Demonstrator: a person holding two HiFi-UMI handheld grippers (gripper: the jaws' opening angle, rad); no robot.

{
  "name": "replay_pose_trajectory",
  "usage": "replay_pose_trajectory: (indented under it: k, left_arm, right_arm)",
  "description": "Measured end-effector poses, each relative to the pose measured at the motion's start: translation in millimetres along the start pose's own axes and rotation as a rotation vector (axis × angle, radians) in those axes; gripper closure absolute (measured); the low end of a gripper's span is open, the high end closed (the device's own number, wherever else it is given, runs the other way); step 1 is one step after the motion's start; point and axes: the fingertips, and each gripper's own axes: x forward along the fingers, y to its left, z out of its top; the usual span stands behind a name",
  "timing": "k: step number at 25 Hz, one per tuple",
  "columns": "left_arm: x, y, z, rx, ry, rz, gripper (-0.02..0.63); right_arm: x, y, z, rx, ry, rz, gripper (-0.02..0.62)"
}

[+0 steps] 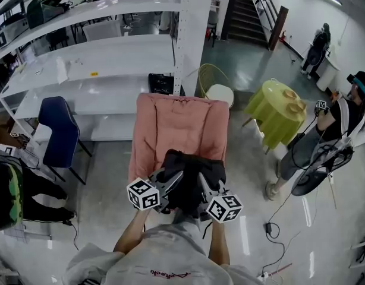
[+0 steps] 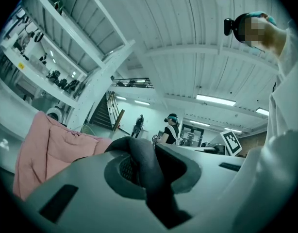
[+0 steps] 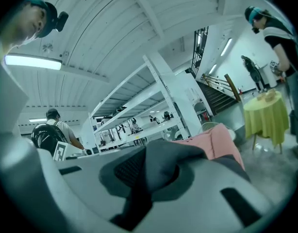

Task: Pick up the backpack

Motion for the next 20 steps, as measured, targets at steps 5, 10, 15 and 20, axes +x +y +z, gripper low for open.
replay_pose_trajectory:
  k: [5, 10, 15, 20]
  left_arm:
    - [1, 0, 5, 0.012, -0.014, 0.000, 0.545]
    - [-3, 0, 11, 0.031, -0.011, 0.000, 0.545]
    - [-3, 4, 14, 0.025, -0.016, 0.008, 0.545]
    - [5, 5, 12, 0.021, -0.017, 0.000, 0.545]
  right_arm:
    - [0, 2, 4, -0.006, -0.016, 0.012, 0.541]
    - [3, 7, 8, -0.019, -0.026, 0.020, 0.541]
    - [7, 8, 9, -0.028, -0.023, 0.021, 0.541]
    - [8, -2, 9, -0.036, -0.017, 0.004, 0.541]
